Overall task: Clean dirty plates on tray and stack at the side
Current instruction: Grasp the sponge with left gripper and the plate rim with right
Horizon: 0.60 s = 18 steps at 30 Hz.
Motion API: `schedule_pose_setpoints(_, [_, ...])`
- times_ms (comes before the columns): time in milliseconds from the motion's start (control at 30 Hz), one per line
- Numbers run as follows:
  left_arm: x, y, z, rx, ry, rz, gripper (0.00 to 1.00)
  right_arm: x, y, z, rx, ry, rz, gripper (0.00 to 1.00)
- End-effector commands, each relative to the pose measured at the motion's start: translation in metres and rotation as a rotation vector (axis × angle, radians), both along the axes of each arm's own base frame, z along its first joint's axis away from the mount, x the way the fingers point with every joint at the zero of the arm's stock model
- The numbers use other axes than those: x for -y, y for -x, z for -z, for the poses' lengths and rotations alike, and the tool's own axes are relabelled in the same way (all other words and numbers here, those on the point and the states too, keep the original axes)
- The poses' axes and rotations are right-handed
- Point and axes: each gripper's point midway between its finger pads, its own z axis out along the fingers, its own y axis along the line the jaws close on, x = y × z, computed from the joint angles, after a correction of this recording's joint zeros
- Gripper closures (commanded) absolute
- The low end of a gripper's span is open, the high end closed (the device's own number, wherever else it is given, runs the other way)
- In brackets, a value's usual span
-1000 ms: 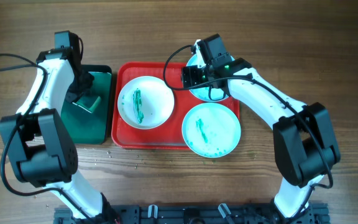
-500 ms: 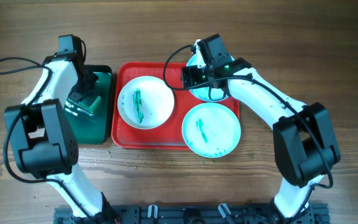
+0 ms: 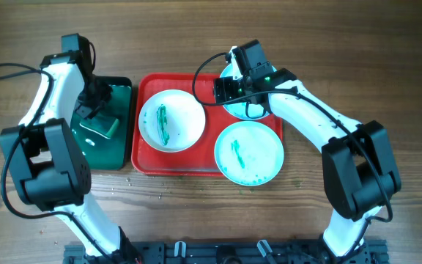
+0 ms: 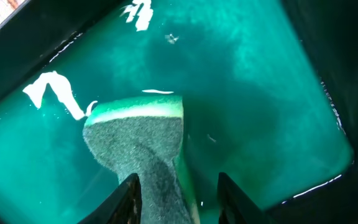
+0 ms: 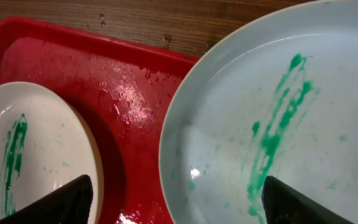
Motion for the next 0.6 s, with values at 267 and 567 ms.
schedule_pose_setpoints(267, [0.01,0.024,0.046,-0.018,0.045,-0.026,0.67,-0.003,-0.003,0.001,-0.004,-0.011,0.009,0.12])
schedule_pose_setpoints(567, [0.006,-0.004,-0.026,0.023,0.045,0.011,0.64,-0.003,-0.004,0.001,-0.001,-0.013,0.008,0.12])
